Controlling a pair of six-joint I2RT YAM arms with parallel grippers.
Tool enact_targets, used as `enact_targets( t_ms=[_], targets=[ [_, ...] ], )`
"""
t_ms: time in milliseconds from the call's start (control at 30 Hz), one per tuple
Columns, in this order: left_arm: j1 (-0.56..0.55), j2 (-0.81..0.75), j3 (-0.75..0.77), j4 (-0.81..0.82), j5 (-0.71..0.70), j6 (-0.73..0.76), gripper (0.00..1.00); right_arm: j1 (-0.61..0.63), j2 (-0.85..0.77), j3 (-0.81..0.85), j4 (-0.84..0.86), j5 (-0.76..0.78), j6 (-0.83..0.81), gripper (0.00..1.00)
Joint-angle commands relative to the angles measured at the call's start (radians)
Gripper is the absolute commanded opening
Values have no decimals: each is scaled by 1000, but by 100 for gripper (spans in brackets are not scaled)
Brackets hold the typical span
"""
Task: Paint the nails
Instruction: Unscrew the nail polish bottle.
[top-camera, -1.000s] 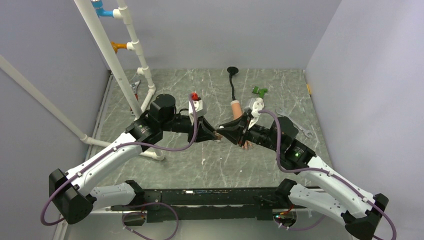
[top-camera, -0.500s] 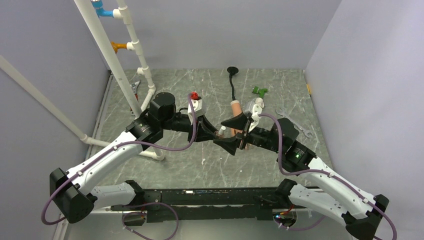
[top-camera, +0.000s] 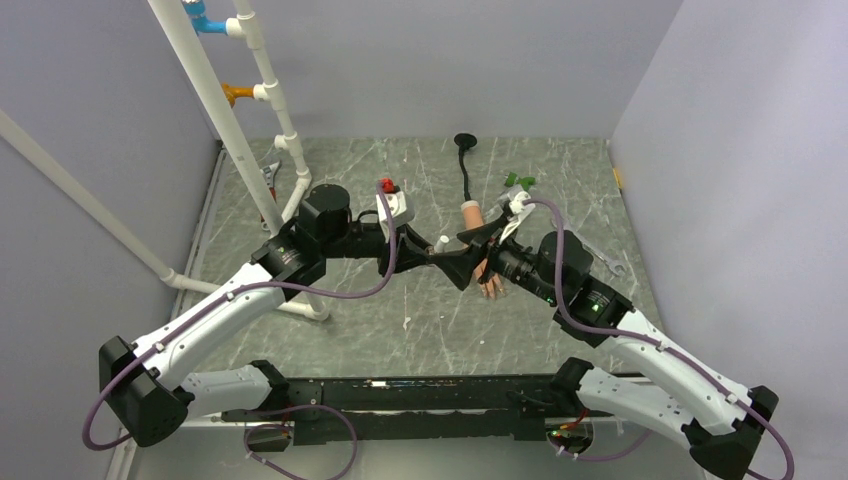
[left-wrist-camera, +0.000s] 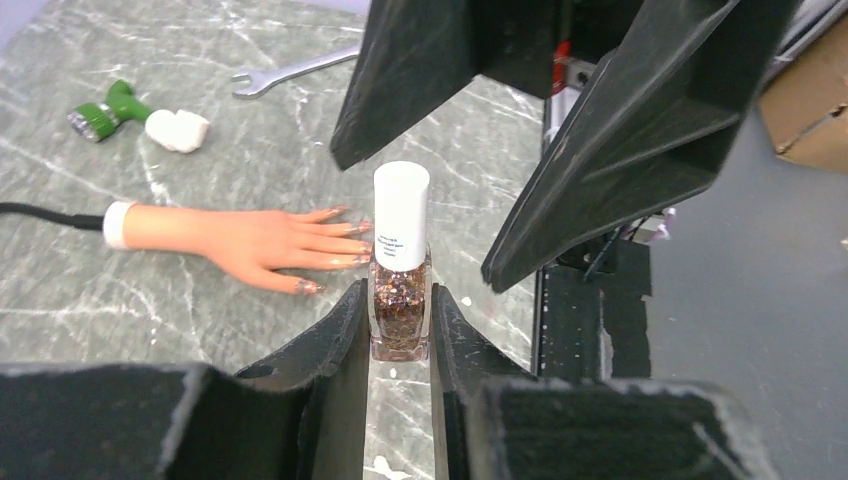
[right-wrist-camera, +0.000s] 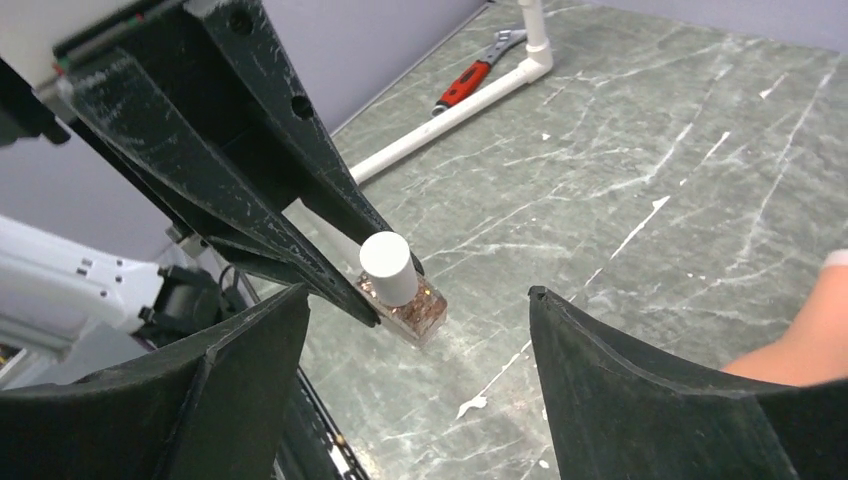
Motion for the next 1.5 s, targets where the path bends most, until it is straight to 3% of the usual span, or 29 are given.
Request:
enact_targets(
  t_ms=[0, 533, 800, 1000, 1167, 1367, 1467],
  targets=[
    [5, -21, 37, 2, -107, 30, 0, 3, -24, 67, -22, 99, 124, 81],
    [5, -3, 48, -6, -134, 24, 0, 5, 105, 206, -129, 253, 267, 72],
    [5, 2, 38, 2, -152, 21, 0, 5, 166, 231, -108, 217, 267, 64],
    [5, 18, 37, 9, -153, 11, 0, 4, 202, 223, -94, 178, 259, 49],
    [5, 28, 37, 9, -162, 12, 0, 5, 222, 226, -87, 137, 241, 42],
    [5, 38, 39, 9, -160, 11, 0, 5, 210, 200, -59, 84, 191, 16],
    [5, 40, 35, 14, -150, 3, 0, 5, 201, 178, -39, 38, 177, 9]
  ],
)
